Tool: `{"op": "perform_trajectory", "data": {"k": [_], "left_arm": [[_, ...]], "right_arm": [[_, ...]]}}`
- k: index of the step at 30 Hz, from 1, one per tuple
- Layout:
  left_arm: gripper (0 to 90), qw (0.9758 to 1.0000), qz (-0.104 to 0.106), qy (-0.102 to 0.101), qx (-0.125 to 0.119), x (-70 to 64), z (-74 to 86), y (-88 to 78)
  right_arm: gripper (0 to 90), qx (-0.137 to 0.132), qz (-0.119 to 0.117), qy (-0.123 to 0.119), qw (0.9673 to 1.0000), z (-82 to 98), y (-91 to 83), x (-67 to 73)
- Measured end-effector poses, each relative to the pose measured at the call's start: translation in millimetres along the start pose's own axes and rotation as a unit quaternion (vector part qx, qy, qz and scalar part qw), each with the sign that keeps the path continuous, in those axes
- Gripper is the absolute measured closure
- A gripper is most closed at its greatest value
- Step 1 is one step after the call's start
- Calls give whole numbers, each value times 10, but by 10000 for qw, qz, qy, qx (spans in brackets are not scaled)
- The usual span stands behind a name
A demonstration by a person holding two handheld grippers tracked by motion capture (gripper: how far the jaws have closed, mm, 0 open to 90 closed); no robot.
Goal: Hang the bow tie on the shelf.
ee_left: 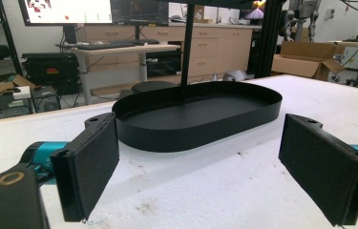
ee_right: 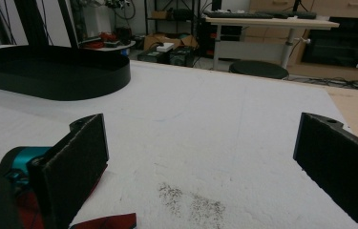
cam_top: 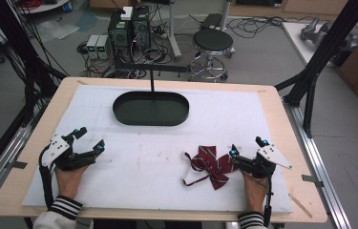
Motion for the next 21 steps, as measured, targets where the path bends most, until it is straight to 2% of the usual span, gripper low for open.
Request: {"op": "perform_trajectory", "data": {"k": [11, 18, 21], "left_arm": [[140, 10000, 13, -23, -12, 3, 0, -2], [140, 10000, 0, -47, -17, 5, -1, 0], [140, 10000, -9, -48, -11, 5, -1, 3]], "right_arm": [[35, 1, -19, 78, 10000, 0, -5, -1], [35, -8, 48, -24, 10000, -1, 1, -1], [35, 6, 75, 63, 10000, 0, 0, -7]]}}
Point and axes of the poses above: each handheld gripper's, and its own axes: y roughly forward along the jaws, z roughly out of its underside, x roughly to its left, the point moved 7 cm from there along y, roughly forward along the jaws, and after that the axes turned 12 degrees about y, right-handed, at the moved point
